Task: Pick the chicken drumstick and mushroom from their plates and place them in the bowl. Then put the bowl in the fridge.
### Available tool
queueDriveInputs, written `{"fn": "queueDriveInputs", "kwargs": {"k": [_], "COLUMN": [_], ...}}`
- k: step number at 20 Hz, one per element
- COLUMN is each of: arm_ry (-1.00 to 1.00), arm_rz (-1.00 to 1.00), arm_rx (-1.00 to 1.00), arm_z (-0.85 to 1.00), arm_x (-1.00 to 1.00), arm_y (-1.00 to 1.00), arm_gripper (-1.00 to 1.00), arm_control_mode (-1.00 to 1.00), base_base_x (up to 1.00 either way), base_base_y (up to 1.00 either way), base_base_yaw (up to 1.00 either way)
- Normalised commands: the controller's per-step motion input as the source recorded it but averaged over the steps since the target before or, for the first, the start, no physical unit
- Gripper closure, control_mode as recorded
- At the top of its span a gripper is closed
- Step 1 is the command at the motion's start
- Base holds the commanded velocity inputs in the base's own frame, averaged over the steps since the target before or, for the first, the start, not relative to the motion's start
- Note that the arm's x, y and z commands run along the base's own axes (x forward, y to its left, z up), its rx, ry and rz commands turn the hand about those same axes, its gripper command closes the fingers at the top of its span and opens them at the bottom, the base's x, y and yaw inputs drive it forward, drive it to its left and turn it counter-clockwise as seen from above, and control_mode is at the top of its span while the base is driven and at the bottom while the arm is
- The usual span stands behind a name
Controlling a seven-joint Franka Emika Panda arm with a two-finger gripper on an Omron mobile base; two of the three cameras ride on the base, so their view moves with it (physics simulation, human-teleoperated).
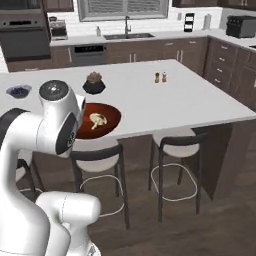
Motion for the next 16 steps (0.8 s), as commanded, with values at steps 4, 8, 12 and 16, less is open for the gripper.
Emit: {"fn": "queueDriveInputs", "kwargs": {"k": [4,8,12,16], "arm_ry": [0.0,0.0,0.0,0.0], "arm_rz": [0.0,0.0,0.0,0.0], "arm_rx": [0.0,0.0,0.0,0.0], "arm_z": [0.0,0.0,0.0,0.0], "arm_x": [0.0,0.0,0.0,0.0], "arm_y": [0.0,0.0,0.0,0.0], "arm_gripper": [1.0,1.0,1.0,1.0], "arm_control_mode": [1.0,1.0,1.0,1.0], "base_base_x": [0.0,0.0,0.01,0.42], "base_base_y": [-0.17,-0.28,-0.18,-0.01], "base_base_yaw": [-0.86,-0.84,-0.83,-0.72]}}
